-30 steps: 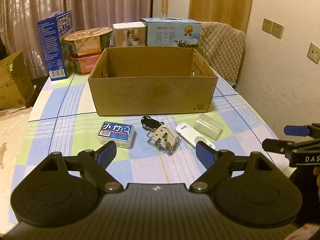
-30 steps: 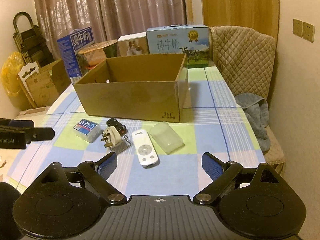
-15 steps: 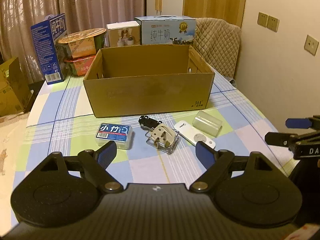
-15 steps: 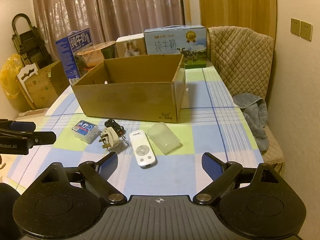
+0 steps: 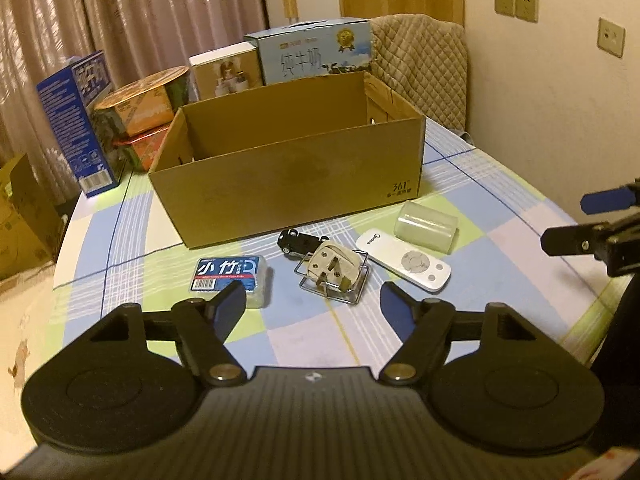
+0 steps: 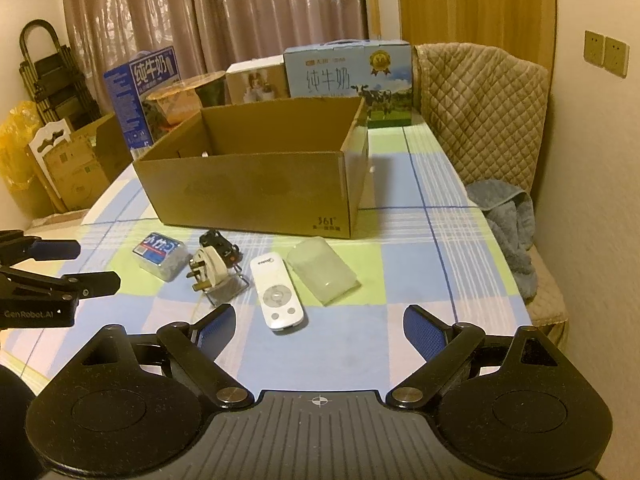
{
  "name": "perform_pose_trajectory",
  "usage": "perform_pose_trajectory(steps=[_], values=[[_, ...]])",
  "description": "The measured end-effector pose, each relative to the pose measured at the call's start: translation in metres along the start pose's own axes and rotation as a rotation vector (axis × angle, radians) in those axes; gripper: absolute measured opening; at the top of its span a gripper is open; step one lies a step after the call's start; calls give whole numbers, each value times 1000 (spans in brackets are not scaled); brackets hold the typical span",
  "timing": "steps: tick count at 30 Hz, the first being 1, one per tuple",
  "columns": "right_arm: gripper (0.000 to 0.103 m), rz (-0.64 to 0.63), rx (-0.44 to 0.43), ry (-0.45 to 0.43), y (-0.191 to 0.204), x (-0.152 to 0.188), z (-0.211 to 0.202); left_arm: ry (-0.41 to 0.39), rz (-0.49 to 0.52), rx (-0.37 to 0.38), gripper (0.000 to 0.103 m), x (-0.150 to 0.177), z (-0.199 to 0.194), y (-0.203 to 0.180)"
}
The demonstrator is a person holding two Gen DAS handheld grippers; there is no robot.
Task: Organize rigid objects
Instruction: 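Close the left tool on the white plug in the wire stand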
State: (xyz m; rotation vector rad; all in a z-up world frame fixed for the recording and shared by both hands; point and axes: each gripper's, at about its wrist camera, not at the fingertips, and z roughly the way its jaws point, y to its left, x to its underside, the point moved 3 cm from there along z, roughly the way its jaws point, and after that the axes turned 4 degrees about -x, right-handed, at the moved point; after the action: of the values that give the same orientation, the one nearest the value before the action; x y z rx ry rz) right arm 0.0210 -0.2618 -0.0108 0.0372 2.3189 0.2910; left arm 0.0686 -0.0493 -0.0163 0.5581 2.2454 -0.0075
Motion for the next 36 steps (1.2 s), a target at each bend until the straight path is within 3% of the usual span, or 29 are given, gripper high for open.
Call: perform_pose_trajectory(steps=[4,14,17,28,33,36], values=[[88,-9,1,19,-2,1,15,-4,40,6,64,3,15,-5],[88,-20,-26,66,-1,3,54,10,107,34,30,1,56,-6],[88,-16,-28,76,-1,2,64,13,123,52,25,1,69,-7],[88,-16,-41,100,3,-3,92,20,94,122,21,2,104,-11],[88,-16,-43,105,4,-4,98,37,-1,157,21,4,112,-2],[88,-18,-42,105,6,-5,100,61,-115,198,21,6,118,8]])
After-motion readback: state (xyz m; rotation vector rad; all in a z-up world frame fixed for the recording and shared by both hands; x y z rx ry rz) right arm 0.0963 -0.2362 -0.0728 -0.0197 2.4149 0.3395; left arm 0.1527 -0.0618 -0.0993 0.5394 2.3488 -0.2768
